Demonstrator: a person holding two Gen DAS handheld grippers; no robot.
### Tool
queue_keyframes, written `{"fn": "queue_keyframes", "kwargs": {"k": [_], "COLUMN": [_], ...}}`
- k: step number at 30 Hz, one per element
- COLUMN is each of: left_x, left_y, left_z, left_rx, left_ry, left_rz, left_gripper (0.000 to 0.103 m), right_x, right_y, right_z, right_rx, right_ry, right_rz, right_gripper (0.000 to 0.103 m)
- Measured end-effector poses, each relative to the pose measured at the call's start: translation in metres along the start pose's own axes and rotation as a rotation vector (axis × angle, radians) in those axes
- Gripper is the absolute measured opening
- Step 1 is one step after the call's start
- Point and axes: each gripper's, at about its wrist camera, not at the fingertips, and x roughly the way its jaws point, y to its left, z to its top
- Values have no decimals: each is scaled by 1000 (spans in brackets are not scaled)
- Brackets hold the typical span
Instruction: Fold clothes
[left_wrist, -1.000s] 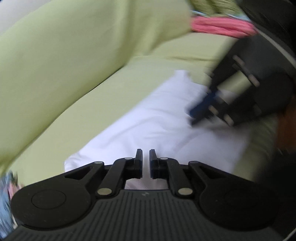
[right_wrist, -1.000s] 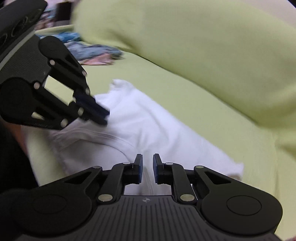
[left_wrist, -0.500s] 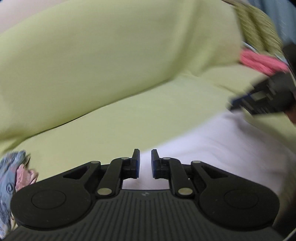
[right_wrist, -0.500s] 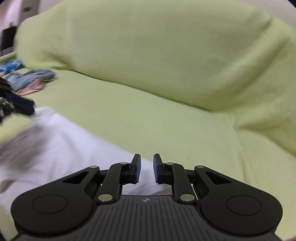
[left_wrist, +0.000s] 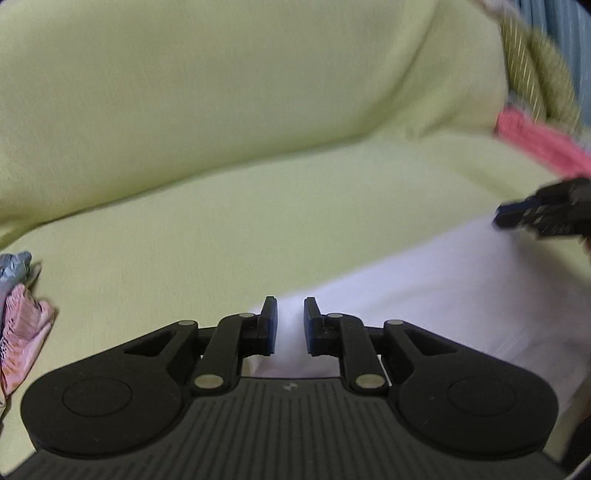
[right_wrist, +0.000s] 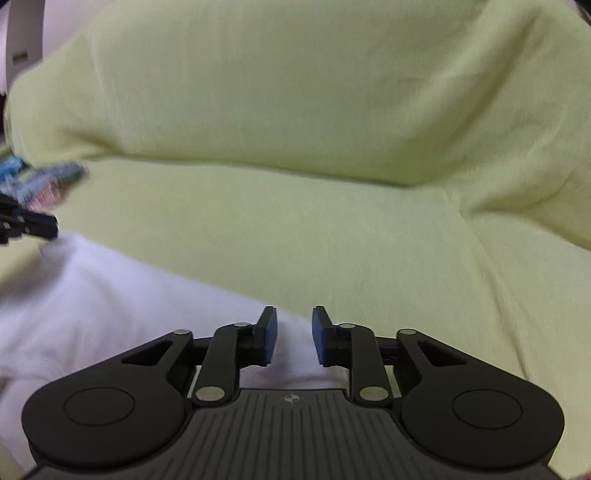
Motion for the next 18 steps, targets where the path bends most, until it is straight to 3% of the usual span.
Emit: {"fn": "queue_keyframes", "kwargs": {"k": [1, 3, 6, 8, 10, 12, 14, 18], "left_x": [7, 2, -11, -2, 14, 19, 5, -41], "left_y": [-1, -3, 4, 10, 13, 15, 19, 20], "left_z": [-4, -4, 2, 7, 11, 19, 40, 87], "left_rx": [18, 51, 98, 152, 195, 205, 199, 306], "left_ry": [14, -31, -130, -106, -30, 39, 78, 120], "left_rz": [0, -47, -173, -214, -227, -241, -271, -247], "left_gripper": [13, 12, 15, 16, 15, 13, 13, 14], "right_x": [4, 2, -8, -9, 7, 11, 6, -34], "right_y": [0, 0, 4, 7, 6, 5, 5, 11], "right_z": [-5, -6, 0, 2, -4, -7, 5, 47], "right_rx": [-3, -7, -13, -23, 1, 41, 86, 129], "right_ry": [17, 26, -38, -81, -6, 4, 40, 63], "right_rz": [-8, -17, -25, -27, -37, -41, -53, -130], "right_gripper": [24, 24, 25, 29, 28, 29, 29, 31]}}
